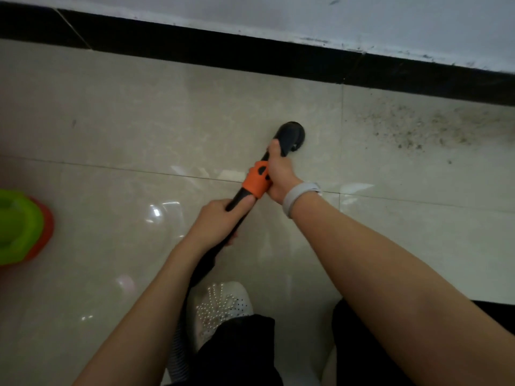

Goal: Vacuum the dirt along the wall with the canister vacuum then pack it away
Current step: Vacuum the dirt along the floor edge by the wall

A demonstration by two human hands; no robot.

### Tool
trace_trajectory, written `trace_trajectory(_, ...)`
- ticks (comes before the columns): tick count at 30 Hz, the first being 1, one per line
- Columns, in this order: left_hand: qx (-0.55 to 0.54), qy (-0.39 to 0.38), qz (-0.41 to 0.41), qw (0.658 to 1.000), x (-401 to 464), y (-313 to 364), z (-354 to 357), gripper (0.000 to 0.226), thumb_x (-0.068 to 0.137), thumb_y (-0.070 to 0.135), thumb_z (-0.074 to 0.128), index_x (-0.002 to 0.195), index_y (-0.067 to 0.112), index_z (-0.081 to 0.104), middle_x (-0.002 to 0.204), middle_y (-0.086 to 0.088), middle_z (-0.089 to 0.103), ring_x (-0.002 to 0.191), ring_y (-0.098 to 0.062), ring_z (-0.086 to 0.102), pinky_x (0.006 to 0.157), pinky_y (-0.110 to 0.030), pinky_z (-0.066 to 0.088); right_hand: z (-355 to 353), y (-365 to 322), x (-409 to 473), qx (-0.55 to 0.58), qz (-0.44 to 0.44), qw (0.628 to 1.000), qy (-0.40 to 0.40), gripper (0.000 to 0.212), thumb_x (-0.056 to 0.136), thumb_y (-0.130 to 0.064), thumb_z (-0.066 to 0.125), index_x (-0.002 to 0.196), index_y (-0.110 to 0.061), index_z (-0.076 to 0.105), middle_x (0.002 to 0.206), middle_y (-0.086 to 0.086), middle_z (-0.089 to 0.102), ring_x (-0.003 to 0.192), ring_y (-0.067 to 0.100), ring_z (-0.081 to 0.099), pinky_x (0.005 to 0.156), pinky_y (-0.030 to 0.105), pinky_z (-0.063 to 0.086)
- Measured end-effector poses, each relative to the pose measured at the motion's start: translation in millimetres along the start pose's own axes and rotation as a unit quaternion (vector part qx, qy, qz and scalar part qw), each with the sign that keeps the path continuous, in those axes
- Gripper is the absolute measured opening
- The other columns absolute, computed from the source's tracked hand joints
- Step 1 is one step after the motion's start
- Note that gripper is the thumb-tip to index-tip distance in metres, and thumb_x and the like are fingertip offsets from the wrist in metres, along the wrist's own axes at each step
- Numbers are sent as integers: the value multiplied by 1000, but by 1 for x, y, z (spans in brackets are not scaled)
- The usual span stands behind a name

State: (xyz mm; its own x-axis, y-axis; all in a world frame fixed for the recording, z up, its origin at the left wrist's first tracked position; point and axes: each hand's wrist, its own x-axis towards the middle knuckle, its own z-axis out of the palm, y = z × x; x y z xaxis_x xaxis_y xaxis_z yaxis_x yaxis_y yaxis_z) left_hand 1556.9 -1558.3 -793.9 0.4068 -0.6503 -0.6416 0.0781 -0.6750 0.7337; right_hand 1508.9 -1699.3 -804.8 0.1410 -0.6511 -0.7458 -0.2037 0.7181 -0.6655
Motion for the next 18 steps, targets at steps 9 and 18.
trace_trajectory(9, 134, 6, 43, 990, 3, -6, 23, 52, 73, 73, 48, 74, 21, 60, 55, 2, 64, 50, -15, 63, 60, -34, 54, -33, -4, 14, 75, 34, 996, 26, 45, 97, -45, 42, 74, -7, 46, 59, 8, 50, 53, 22, 51, 58, 37, 48)
trace_trajectory(18, 84, 84, 67, 991, 25, 23, 3, 42, 82, 56, 52, 63, 19, 55, 44, 2, 56, 34, -8, 53, 44, -22, 40, 4, -49, 0, 92, 115, 984, -97, 25, 94, -26, 56, 83, -8, 43, 67, 9, 47, 56, 22, 50, 58, 35, 49)
